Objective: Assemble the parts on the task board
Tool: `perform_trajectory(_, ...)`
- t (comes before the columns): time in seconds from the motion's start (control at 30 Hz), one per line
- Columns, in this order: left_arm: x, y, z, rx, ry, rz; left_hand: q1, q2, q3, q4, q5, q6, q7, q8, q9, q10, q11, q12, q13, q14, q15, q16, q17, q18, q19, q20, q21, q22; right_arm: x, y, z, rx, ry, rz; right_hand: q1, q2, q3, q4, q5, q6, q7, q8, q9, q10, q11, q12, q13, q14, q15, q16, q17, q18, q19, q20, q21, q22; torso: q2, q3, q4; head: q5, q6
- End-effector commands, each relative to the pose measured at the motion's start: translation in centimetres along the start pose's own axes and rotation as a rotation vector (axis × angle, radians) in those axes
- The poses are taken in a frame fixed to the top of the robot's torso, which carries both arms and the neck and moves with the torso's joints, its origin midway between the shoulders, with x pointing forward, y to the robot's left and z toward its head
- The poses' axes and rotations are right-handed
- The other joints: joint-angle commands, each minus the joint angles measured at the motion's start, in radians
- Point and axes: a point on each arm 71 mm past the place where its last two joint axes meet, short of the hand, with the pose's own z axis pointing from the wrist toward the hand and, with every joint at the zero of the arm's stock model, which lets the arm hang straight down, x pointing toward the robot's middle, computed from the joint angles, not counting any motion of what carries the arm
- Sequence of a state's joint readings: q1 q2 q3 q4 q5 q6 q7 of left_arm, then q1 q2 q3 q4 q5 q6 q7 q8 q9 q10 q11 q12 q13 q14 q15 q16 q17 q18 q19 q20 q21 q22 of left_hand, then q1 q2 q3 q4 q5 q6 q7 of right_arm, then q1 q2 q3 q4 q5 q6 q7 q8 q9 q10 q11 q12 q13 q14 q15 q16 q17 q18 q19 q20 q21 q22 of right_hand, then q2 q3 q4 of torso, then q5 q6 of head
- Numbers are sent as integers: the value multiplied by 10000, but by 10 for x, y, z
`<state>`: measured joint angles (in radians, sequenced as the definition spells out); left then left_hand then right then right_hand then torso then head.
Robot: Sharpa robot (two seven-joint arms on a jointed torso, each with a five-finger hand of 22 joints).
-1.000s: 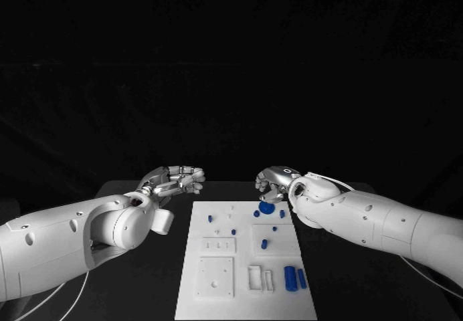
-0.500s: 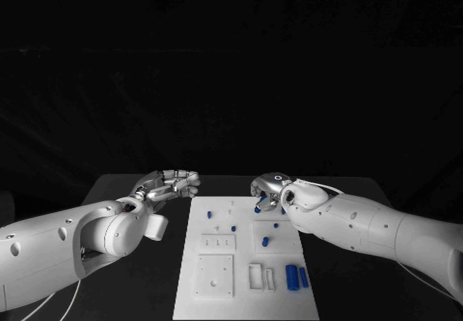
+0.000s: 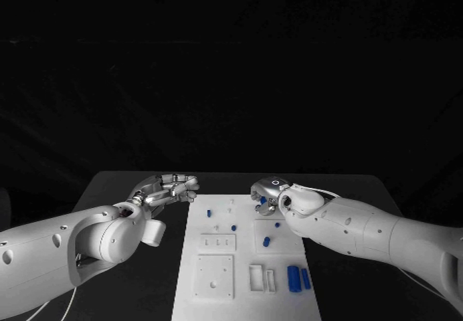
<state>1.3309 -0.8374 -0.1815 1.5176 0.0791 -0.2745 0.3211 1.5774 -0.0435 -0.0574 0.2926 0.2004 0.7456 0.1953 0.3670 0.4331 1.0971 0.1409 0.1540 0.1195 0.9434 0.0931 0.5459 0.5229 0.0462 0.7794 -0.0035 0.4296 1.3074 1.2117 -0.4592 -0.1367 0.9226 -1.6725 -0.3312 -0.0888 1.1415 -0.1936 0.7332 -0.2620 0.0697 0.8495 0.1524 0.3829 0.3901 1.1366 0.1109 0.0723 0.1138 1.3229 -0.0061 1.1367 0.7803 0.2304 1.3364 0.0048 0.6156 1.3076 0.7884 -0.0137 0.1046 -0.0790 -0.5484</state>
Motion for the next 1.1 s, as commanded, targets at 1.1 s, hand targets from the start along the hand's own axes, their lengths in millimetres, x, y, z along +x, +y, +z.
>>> perform_trajectory(1.1,0,-1,-1,-77,237,-27,-237,1,-75,-4,-83,74,-26,-78,-17,72,8,-120,-14,14,-22,77,-23,175,-30,-57,60,181,3,-10,-2,298,95,-649,50,-25,246,15,-118,408,-45,46,66,549,-145,112,141,-52,-111,191,-248,314,526,-492,360,255,668,21,139,-162,302)
